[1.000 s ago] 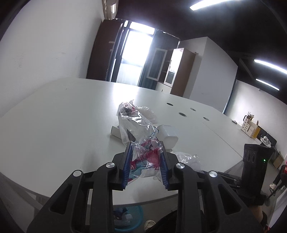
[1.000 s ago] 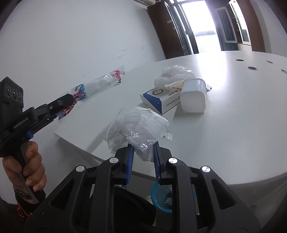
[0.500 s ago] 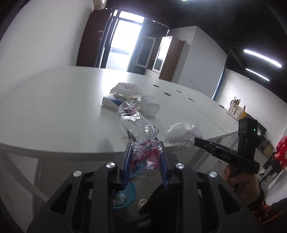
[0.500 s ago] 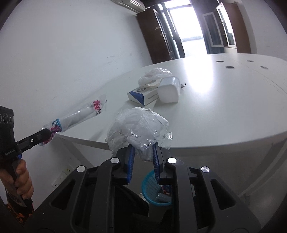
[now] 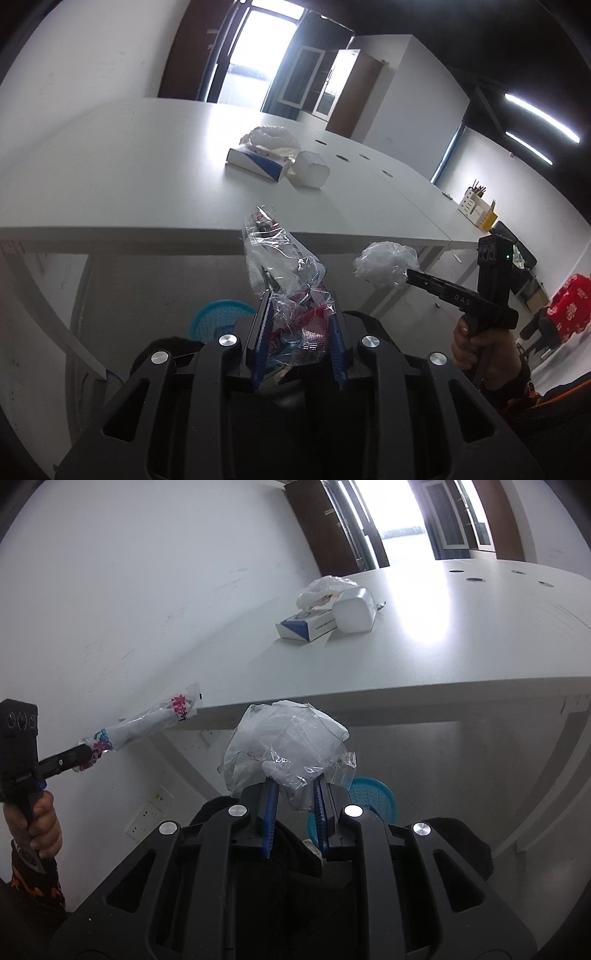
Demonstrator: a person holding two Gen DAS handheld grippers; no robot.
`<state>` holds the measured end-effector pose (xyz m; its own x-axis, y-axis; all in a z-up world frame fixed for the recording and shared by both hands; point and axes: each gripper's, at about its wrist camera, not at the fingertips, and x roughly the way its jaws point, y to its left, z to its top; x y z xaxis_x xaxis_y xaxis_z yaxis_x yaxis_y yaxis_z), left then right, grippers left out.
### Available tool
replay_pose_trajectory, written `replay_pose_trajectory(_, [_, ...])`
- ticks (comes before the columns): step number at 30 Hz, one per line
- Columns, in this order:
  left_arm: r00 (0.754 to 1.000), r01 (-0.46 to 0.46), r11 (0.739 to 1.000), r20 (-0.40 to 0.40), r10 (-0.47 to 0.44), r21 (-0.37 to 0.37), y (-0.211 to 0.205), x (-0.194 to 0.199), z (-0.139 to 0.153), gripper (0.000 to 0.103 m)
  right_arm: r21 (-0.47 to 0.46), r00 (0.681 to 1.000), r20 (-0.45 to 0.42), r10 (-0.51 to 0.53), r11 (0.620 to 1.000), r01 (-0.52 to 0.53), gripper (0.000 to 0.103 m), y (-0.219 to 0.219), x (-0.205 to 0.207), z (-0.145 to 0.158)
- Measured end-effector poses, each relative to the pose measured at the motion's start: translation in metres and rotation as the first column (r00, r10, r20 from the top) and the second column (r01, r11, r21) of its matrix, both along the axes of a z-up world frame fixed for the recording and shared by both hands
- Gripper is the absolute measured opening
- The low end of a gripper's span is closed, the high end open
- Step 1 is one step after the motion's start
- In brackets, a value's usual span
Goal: Collect trash
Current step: 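Carry both clear plastic bags down over the blue wastebasket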
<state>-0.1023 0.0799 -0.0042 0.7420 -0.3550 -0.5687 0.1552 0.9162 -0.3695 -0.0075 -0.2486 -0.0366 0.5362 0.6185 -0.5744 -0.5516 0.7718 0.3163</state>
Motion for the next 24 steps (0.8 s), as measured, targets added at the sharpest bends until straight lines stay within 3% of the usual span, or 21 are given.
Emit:
replay_pose_trajectory(3, [0.999, -0.001, 1.0, -0.041, 0.0, -0.006, -0.001, -0.003, -0.016, 0.027, -0.025, 1.0, -0.016, 0.017, 1.0, -0.017, 0.017, 0.005, -0.007, -0.011])
replay_pose_trajectory(7, [0.991, 0.001, 0.999, -0.135, 0.006, 0.048, -0.014, 0.011, -0.047, 0.027, -0.057, 0.999, -0.047, 0.023, 0.998, -0.025, 0.017, 0.016, -0.006, -0.031])
replay_pose_trajectory(11, [0.983, 0.05, 0.999, -0.179, -0.046, 0.016, -0.023, 0.029, -0.073, 0.027, -0.099, 0.998, -0.058, 0.024, 0.995, -0.03, 0.017, 0.028, 0.0, -0.053])
replay_pose_trajectory(14, [0.973, 0.046, 0.999, -0.228, -0.04, 0.022, -0.024, 0.048, -0.098, 0.027, -0.145, 0.997, -0.074, 0.007, 0.989, -0.018, 0.016, 0.032, 0.012, -0.07])
replay_pose_trajectory(18, [0.961, 0.064, 0.997, -0.269, -0.072, -0.038, -0.025, 0.071, -0.128, 0.027, -0.181, 0.995, -0.097, -0.004, 0.983, -0.013, 0.016, 0.037, 0.029, -0.091])
replay_pose_trajectory(24, [0.945, 0.039, 0.999, -0.326, -0.033, 0.012, -0.026, 0.105, -0.169, 0.027, -0.221, 0.987, -0.158, -0.021, 0.975, -0.015, 0.016, 0.047, 0.059, -0.125])
